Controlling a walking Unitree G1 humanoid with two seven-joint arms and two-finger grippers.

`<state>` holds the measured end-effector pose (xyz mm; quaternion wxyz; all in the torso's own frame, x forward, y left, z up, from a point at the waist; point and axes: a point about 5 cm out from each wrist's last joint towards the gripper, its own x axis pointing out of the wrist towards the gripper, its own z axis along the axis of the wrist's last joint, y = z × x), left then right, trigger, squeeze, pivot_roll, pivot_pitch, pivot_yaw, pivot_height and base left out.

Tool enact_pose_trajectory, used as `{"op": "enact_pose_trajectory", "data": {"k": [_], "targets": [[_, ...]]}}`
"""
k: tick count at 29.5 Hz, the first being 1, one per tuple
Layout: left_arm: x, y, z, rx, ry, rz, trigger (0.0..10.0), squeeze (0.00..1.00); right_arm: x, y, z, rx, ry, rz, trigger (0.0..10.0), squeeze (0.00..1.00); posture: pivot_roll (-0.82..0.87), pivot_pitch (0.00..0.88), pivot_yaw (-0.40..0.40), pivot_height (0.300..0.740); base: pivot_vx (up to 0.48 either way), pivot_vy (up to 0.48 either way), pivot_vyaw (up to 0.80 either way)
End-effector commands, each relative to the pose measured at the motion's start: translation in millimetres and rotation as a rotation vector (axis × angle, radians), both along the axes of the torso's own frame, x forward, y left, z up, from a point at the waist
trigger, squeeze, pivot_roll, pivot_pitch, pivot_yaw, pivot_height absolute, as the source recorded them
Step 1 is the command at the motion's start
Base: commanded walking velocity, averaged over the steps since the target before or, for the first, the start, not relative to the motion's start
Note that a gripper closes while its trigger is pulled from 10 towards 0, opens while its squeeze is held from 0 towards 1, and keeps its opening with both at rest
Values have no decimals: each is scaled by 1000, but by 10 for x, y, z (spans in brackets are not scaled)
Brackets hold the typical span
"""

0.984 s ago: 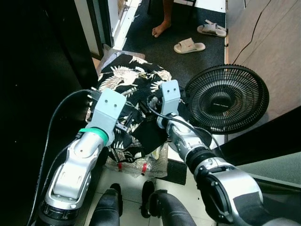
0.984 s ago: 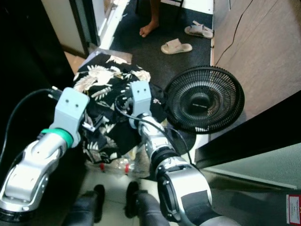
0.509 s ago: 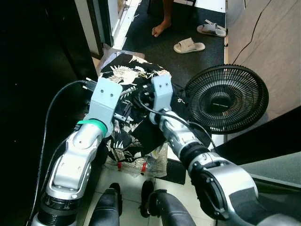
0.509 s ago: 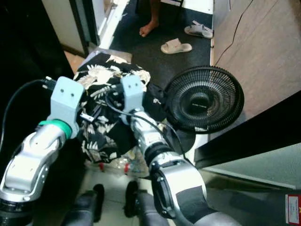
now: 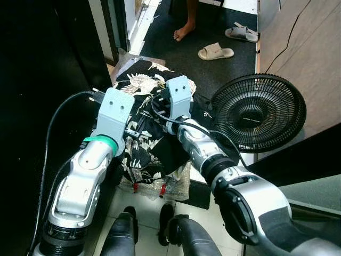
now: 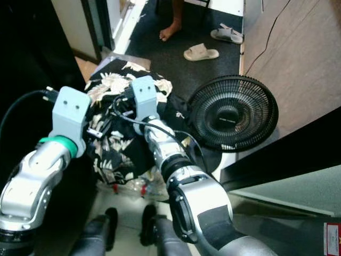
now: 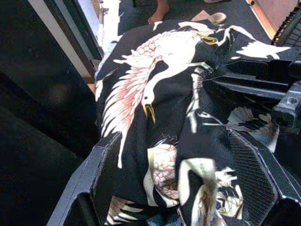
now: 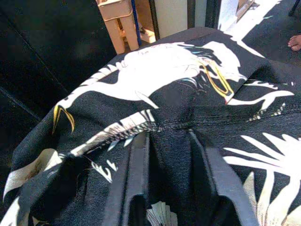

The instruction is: Clothes washing

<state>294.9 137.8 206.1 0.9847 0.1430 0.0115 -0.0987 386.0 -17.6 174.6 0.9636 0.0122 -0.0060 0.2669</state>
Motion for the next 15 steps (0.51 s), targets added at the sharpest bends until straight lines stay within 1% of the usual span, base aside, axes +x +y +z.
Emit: {"op": "enact_pose_trajectory", "data": {"k": [1, 7, 14, 15], "targets": [[-33, 9, -73, 0, 30, 8, 10000, 0, -35, 13, -114, -19, 44, 15, 0, 0, 327, 312, -52, 740, 0, 0, 0], [-24, 16, -88, 0, 32, 10, 10000, 0, -58, -48, -212, -16, 64, 14, 0, 0, 311, 303, -48, 740, 0, 0, 0], [-13, 12, -97, -1, 32, 10, 10000, 0, -50, -71, -199, -5, 57, 16, 0, 0, 297, 295, -53, 740, 0, 0, 0], [-5, 5, -101, -3, 31, 10, 10000, 0, -41, -77, -165, 14, 44, 21, 0, 0, 286, 287, -55, 740, 0, 0, 0]]}}
